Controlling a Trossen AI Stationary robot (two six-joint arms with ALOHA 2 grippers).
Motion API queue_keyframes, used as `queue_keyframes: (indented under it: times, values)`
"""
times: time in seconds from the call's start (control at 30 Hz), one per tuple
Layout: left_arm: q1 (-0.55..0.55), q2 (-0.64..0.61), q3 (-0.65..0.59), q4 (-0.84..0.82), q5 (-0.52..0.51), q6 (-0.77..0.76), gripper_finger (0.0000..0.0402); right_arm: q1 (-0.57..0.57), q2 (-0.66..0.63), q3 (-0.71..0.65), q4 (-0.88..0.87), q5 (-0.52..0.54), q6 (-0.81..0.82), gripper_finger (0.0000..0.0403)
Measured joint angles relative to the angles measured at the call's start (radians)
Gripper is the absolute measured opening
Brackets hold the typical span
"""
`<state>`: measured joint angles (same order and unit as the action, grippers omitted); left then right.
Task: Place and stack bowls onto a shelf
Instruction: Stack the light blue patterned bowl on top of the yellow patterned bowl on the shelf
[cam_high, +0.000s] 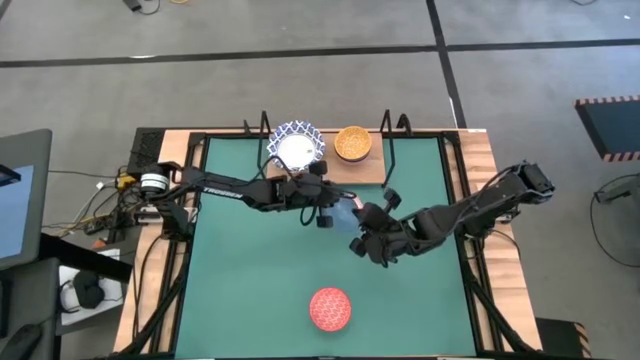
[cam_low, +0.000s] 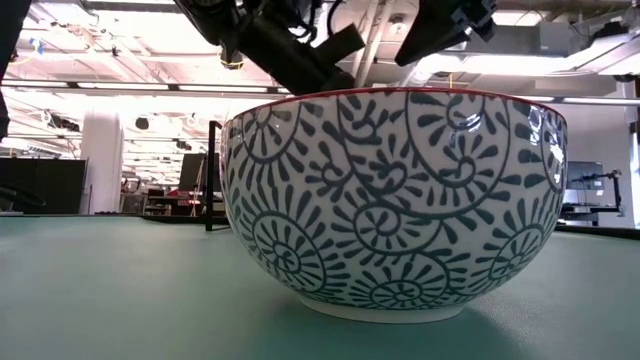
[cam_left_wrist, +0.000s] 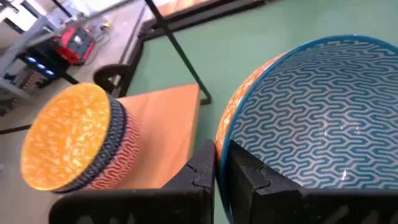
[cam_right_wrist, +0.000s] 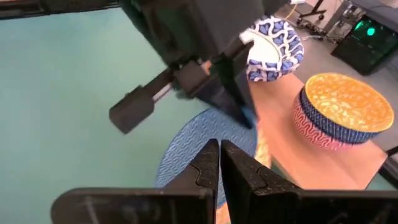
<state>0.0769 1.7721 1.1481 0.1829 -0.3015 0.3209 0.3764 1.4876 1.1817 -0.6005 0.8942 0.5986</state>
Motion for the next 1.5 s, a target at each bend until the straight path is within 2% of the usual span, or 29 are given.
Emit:
queue_keyframes:
  times: [0.1,0.23,0.33,0.47,0.77,0.87,1.07,1.27,1.5]
  values:
    - [0.0,0.0,0.001,0.007,-0.019,0.007,0.0002,0.018,0.0,-0.001,-0.045,-0.014,0.129,0.0042]
    - [0.023,-0.008,0.001,0.009,-0.116,0.054,0.0002,0.039,0.004,-0.024,-0.059,-0.158,0.287,0.004]
    - [0.098,-0.02,0.037,-0.013,-0.088,0.058,0.0002,0.061,0.008,-0.066,-0.044,-0.232,0.347,0.0039]
    - [0.224,-0.014,0.18,-0.152,0.041,-0.015,0.0001,0.101,0.006,-0.12,-0.031,-0.238,0.452,0.0038]
    - [0.41,0.117,0.604,-0.466,0.162,-0.186,0.0005,0.15,0.007,-0.174,-0.008,-0.25,0.496,0.0038]
    - [0.437,0.194,0.691,-0.527,0.178,-0.241,0.0011,0.15,0.007,-0.174,-0.008,-0.258,0.497,0.0038]
    - [0.454,0.321,0.755,-0.557,0.218,-0.267,0.0013,0.164,0.007,-0.174,-0.024,-0.271,0.498,0.0038]
    - [0.458,0.36,0.769,-0.59,0.255,-0.27,0.0021,0.189,0.007,-0.174,-0.027,-0.273,0.501,0.0038]
    - [0.466,0.354,0.771,-0.601,0.286,-0.29,0.008,0.195,0.007,-0.174,-0.028,-0.273,0.502,0.0038]
